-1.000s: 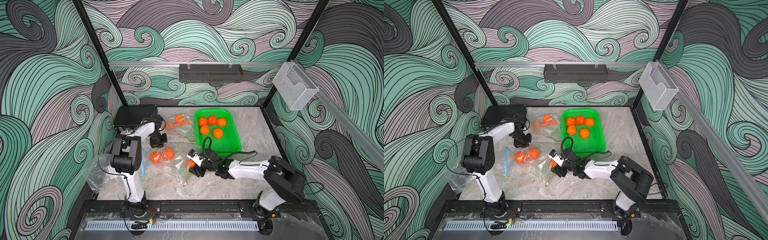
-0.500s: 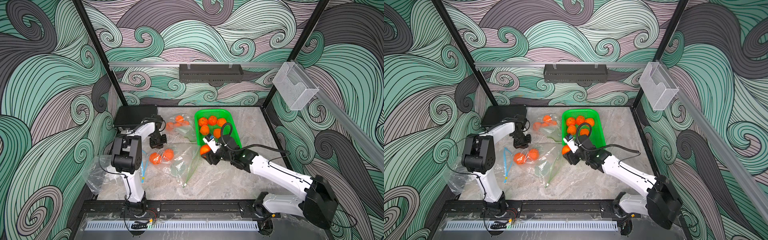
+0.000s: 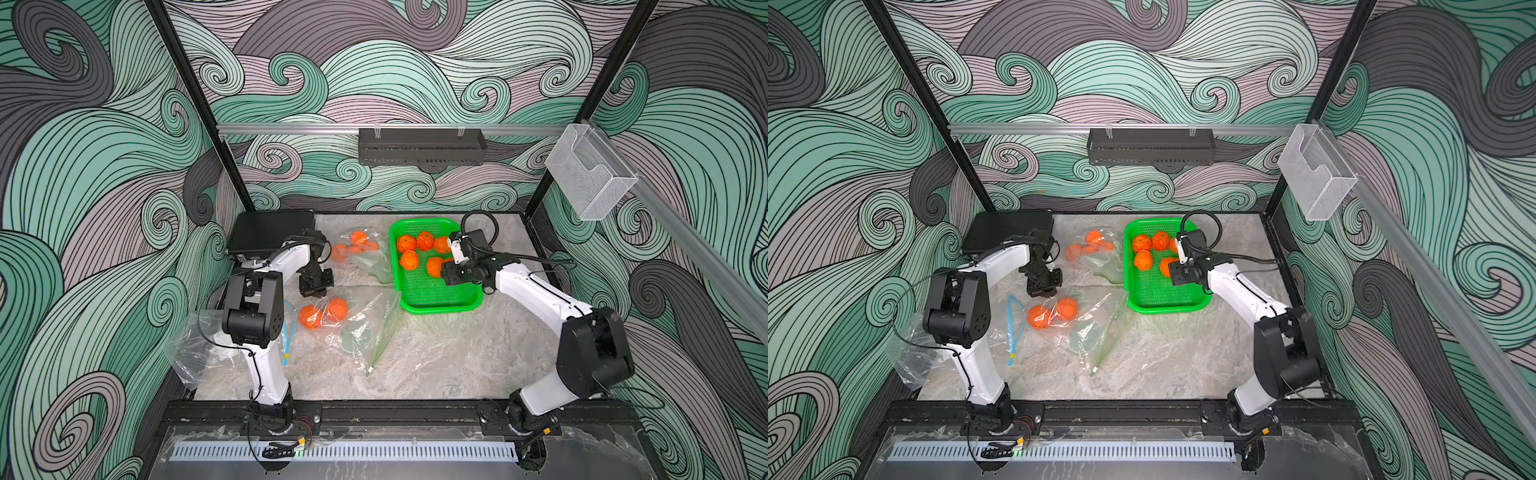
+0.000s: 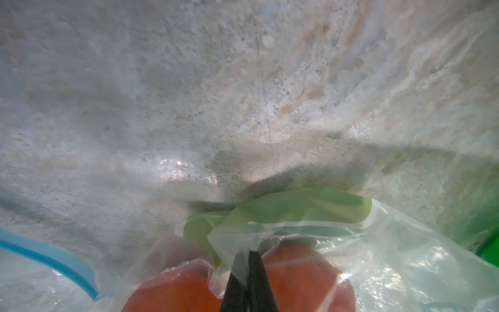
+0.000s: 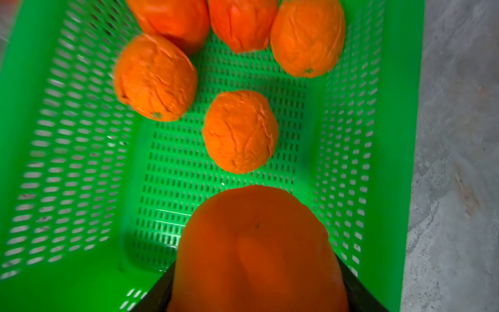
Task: Open the zip-top bag and take out the orange
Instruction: Place the orange in the basket.
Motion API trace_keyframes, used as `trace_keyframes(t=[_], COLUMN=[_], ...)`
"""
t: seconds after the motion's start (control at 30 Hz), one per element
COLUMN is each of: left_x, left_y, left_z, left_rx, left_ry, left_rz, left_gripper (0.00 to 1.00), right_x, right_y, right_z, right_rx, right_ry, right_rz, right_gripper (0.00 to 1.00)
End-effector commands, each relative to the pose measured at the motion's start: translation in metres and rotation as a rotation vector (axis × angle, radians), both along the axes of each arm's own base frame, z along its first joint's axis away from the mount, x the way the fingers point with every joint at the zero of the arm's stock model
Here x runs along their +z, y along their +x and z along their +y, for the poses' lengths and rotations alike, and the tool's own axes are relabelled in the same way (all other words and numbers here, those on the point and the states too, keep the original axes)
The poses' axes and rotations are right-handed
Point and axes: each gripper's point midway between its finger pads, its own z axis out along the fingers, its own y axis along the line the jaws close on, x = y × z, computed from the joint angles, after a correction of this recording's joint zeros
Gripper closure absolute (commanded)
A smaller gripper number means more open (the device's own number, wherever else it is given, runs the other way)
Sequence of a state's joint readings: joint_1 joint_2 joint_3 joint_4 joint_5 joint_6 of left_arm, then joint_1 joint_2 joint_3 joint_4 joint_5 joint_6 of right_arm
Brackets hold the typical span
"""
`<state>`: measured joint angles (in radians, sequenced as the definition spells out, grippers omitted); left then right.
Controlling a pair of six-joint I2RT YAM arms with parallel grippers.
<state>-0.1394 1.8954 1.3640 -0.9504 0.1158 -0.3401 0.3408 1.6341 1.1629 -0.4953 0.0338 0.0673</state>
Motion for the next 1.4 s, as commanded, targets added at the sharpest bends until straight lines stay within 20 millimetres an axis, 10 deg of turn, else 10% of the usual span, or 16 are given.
trace_keyframes(t=[0.0,0.77,1.37], left_x=[0.002,0.002,0.001], left_y=[-0.003,-0.003,-0.004], left_z=[0.002,0.000,-0.001], left_rx=[0.003,-0.002,-0.004], left_ry=[0.002,-0.011,-0.015], left_rz=[0.030,0.034,0.039], left_gripper=[1.00,1.00,1.00], right_x=[-0.005,-0.051,-0.036], right_y=[0.007,0.073,0.087], right_z=[-0.005,0.001,-0.010], right_rx=[-0.028,-0.077,-0.076], right_ry=[-0.020,-0.069,-0.120], right_rz=[0.038,0.067,0.005], right_gripper=[0.57,0.55,0.25])
